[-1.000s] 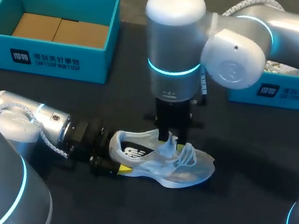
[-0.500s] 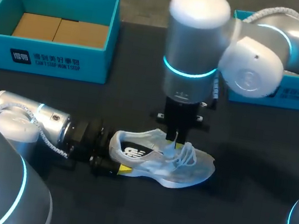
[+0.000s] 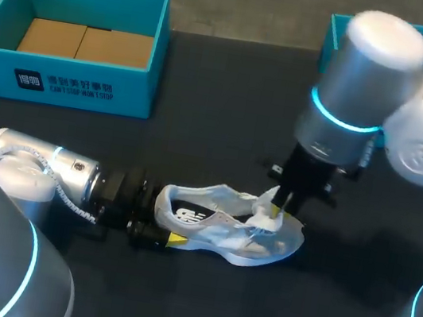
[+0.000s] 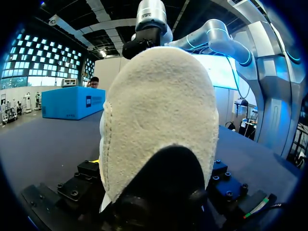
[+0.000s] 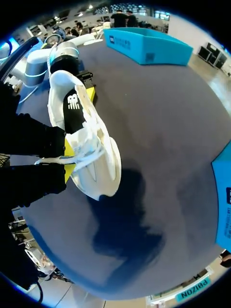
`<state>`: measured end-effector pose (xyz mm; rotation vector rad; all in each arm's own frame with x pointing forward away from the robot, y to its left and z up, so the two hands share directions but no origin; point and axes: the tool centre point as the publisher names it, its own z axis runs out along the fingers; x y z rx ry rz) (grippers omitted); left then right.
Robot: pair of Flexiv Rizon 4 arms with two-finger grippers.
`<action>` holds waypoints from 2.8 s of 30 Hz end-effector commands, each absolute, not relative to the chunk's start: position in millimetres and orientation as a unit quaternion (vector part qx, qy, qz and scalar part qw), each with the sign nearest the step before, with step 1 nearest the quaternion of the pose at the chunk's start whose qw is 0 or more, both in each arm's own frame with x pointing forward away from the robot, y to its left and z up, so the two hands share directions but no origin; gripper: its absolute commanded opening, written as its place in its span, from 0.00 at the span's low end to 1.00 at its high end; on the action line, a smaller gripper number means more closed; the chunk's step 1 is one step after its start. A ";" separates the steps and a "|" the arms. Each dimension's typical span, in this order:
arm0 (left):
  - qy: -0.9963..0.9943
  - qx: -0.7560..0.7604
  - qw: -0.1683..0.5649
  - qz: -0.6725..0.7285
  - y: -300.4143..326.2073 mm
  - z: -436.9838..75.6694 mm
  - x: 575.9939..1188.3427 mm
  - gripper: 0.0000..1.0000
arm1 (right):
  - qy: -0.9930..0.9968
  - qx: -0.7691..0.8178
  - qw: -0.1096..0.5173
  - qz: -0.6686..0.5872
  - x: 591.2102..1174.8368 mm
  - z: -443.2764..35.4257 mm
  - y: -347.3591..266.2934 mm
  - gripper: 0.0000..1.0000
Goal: Take the shoe out of the shoebox, open the shoe tongue, remove and reinsert the insole, then place the shoe into the shoebox
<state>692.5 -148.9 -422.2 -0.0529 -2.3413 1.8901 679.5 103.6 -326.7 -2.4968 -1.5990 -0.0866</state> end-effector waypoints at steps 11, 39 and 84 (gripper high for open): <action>-0.777 -0.017 0.066 0.626 -148.7 -422.8 691.9 0.00 | -0.508 -0.809 0.220 -0.198 671.6 -356.8 65.6 0.00; -0.777 -0.017 0.066 0.626 -148.7 -422.8 691.9 0.00 | -0.562 -0.799 0.120 -0.177 657.4 -275.4 82.0 1.00; -0.777 -0.017 0.066 0.626 -148.7 -422.8 691.9 0.00 | -0.933 -0.360 -0.010 0.007 676.8 -216.2 190.2 0.00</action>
